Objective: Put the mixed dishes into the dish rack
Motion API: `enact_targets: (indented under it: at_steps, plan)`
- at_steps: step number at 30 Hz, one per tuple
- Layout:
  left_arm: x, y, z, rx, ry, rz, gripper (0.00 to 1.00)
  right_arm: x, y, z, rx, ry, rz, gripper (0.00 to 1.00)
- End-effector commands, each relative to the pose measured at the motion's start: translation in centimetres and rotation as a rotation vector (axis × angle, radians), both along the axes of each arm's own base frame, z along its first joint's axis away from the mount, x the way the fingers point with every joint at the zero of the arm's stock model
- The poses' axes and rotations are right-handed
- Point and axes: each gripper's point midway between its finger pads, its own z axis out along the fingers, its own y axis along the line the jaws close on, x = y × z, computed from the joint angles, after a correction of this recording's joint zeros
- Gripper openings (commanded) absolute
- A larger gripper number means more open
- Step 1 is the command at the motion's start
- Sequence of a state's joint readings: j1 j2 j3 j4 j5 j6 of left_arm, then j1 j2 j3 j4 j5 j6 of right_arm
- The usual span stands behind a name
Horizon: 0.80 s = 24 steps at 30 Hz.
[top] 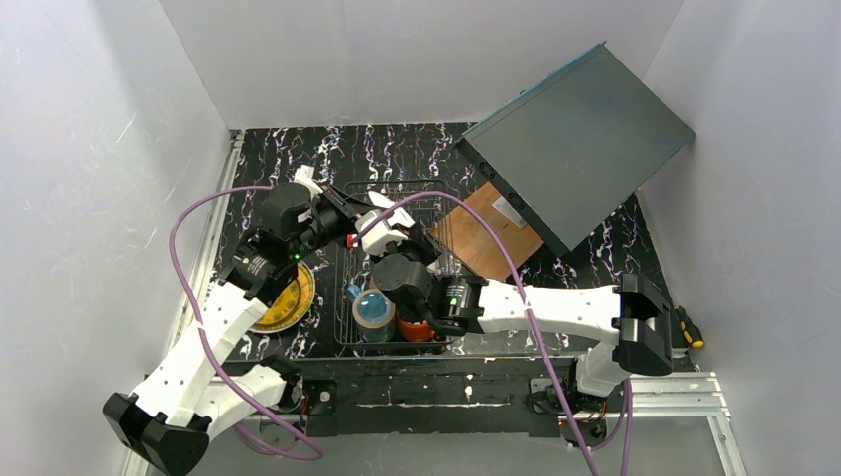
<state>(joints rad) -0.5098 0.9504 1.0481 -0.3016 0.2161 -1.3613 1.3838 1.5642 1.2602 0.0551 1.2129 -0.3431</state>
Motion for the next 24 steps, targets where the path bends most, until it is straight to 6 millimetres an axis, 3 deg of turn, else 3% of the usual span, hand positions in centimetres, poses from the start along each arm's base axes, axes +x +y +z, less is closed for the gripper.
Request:
enact_targets:
  at_steps: [1, 4, 7, 12, 20, 24]
  plan:
    - [-0.7, -0.2, 1.3, -0.022, -0.063, -0.033, 0.21, 1.1, -1.3, 2.3, 0.164, -0.033, -0.133, 0.01]
    - [-0.6, 0.4, 2.1, 0.04, -0.143, -0.027, 0.54, 1.1, -2.1, 1.8, 0.174, -0.012, -0.152, 0.01]
    - [-0.8, 2.3, 2.5, 0.193, -0.217, -0.001, 0.72, 0.9, -2.8, 1.6, 0.195, 0.015, -0.157, 0.01]
    - [-1.1, 7.3, 3.2, 0.491, -0.348, 0.089, 0.97, 1.1, -3.9, 1.0, 0.23, 0.081, -0.169, 0.01]
    - [-1.2, 18.0, 5.7, 1.035, -0.477, 0.353, 0.98, 2.5, -6.8, -0.8, 0.291, 0.22, -0.317, 0.01]
    - [-0.4, 21.0, 6.9, 1.234, -0.53, 0.46, 0.98, 3.1, -7.5, -0.9, 0.278, 0.241, -0.379, 0.01]
